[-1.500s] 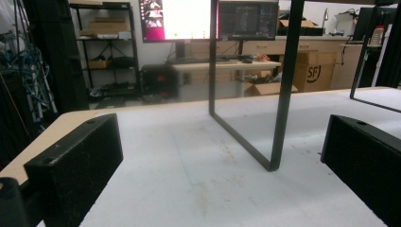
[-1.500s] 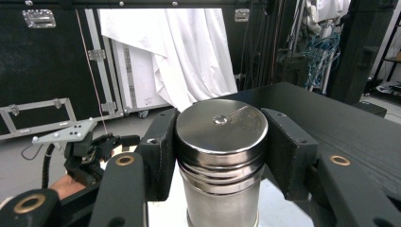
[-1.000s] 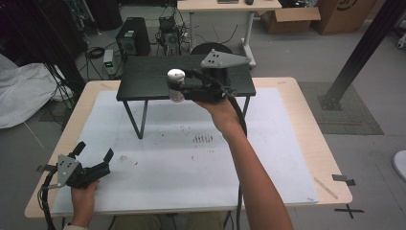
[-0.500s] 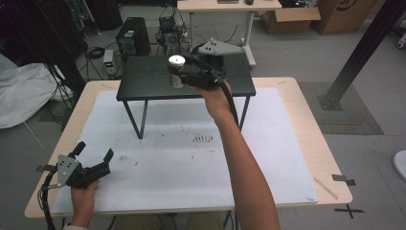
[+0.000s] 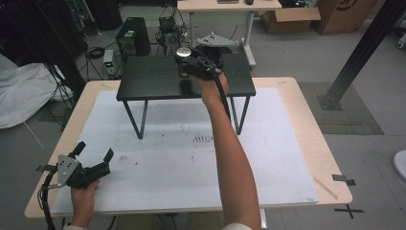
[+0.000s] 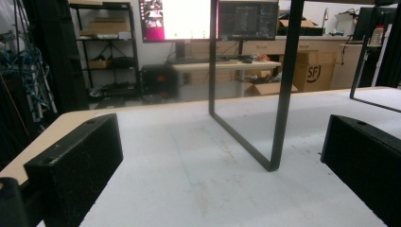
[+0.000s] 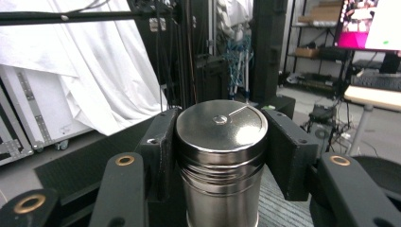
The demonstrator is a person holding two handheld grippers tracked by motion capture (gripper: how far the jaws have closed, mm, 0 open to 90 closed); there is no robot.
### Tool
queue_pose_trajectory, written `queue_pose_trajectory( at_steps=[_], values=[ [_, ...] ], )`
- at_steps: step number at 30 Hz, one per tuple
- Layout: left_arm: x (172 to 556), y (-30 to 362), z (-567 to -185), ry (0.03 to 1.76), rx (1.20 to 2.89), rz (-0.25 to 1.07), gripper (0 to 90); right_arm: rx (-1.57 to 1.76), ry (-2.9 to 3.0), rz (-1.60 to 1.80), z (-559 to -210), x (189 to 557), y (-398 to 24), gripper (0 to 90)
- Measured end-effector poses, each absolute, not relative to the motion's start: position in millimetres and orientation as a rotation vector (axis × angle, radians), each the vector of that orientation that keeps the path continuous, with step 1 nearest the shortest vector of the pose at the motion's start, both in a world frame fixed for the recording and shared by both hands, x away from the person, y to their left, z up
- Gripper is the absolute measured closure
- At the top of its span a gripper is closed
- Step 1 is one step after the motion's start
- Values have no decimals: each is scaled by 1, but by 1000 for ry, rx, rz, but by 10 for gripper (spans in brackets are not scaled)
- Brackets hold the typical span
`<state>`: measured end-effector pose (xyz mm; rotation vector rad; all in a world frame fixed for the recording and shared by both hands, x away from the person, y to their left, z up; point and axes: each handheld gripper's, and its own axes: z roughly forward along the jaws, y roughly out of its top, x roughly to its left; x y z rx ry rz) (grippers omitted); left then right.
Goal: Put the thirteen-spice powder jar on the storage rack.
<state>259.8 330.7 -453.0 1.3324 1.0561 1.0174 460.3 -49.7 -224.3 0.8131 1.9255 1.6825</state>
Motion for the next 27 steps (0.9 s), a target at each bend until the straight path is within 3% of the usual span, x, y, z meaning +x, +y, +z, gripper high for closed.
queue_pose_trajectory(
  at_steps=[27],
  values=[
    [260,331,-453,1054,1333,1020,2,892,1996,1648,-235,471,-43,472]
  ],
)
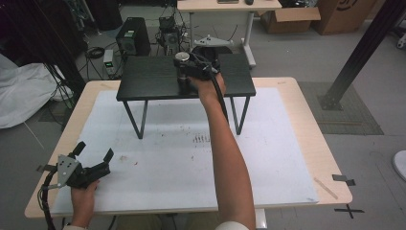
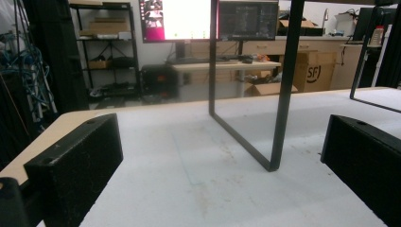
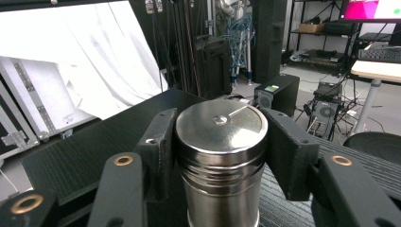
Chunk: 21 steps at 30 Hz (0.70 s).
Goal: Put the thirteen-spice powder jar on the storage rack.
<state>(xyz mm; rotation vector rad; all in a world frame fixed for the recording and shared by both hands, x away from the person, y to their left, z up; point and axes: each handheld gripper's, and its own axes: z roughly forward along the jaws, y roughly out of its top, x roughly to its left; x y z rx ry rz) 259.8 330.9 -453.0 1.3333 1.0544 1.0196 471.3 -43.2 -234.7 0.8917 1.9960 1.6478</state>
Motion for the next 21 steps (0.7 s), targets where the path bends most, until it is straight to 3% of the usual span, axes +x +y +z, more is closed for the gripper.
queue_pose_trajectory(
  at_steps=[21],
  values=[
    [260,331,-453,1056,1336,1018,2,873,1967,1687,-228,458,-55,261]
  ],
)
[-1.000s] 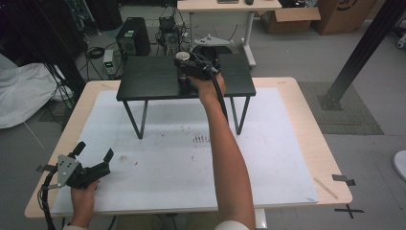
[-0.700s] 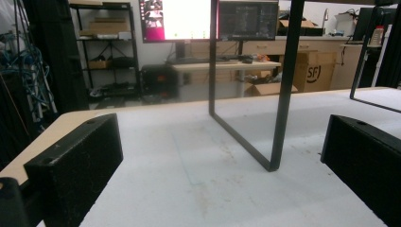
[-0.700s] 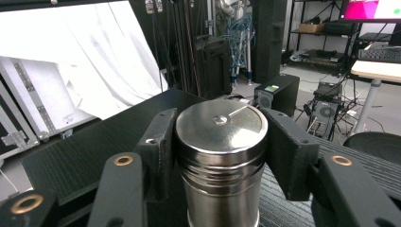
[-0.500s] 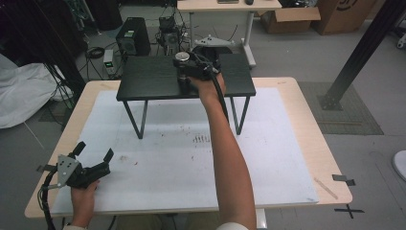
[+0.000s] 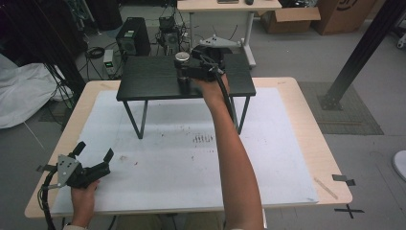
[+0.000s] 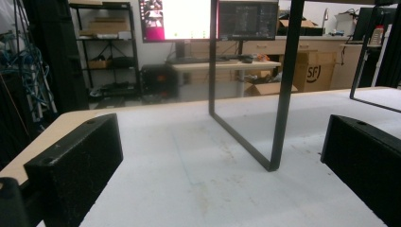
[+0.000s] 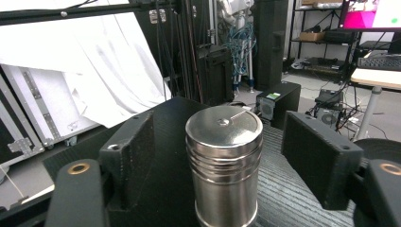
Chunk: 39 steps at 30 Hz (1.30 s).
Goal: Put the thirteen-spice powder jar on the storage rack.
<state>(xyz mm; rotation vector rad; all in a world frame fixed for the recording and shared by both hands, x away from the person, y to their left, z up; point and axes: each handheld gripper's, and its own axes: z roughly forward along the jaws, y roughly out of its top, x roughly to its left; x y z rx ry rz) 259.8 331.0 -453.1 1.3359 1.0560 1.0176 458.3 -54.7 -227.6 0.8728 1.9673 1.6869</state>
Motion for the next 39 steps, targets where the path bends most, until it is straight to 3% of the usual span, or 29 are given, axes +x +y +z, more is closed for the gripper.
queue_pose_trajectory(
  at_steps=[22,39],
  values=[
    [260,331,-453,1054,1334,1017,2,875,1975,1663,-204,421,-75,38],
    [260,331,-453,1054,1337,1019,2,803,1987,1666,-209,380,-105,18]
  ],
)
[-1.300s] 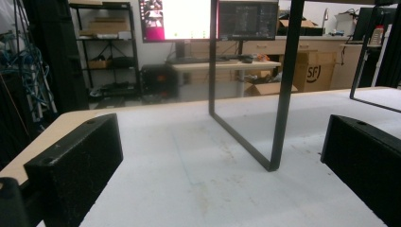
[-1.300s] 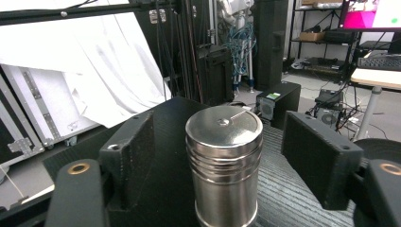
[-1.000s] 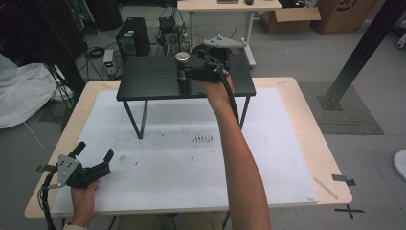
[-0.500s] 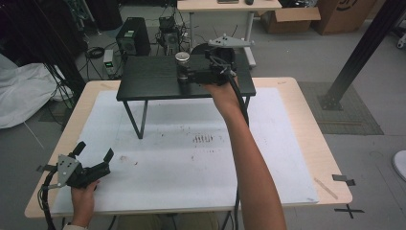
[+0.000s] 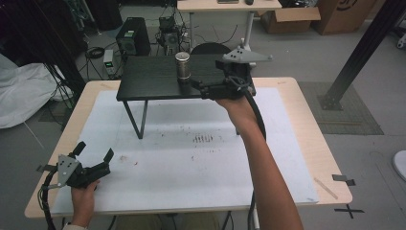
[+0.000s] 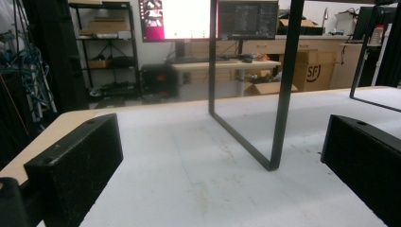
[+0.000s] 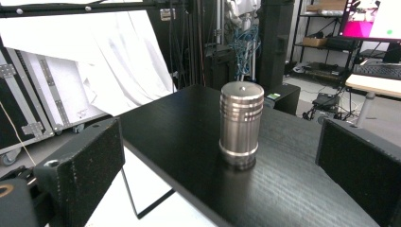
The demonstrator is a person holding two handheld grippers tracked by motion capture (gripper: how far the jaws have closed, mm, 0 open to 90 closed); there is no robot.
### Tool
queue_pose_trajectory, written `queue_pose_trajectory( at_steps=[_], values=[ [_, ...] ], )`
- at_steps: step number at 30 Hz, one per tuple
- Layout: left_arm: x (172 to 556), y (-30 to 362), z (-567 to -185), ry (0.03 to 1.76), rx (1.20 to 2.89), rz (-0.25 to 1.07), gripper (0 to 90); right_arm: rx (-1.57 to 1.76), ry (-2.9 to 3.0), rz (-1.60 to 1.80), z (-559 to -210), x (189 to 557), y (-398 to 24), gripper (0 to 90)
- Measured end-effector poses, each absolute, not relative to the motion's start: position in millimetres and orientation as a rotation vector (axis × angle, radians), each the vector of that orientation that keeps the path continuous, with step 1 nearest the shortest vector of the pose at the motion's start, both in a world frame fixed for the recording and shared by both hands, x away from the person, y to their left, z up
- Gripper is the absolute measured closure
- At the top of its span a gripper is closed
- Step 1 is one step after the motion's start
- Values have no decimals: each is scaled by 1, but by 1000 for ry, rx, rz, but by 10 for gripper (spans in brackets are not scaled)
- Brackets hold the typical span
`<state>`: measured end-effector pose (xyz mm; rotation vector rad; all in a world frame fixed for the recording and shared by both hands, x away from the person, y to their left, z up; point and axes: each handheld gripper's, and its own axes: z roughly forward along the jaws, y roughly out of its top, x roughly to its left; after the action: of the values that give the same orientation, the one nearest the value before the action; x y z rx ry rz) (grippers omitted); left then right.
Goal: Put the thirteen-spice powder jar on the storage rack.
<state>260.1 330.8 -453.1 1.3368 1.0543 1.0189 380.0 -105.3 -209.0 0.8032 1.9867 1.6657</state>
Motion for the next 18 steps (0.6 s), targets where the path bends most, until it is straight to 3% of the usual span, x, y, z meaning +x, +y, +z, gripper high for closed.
queue_pose_trajectory(
  at_steps=[18],
  values=[
    [260,331,-453,1054,1336,1020,2,814,1879,1703,-244,334,-139,2]
  ],
)
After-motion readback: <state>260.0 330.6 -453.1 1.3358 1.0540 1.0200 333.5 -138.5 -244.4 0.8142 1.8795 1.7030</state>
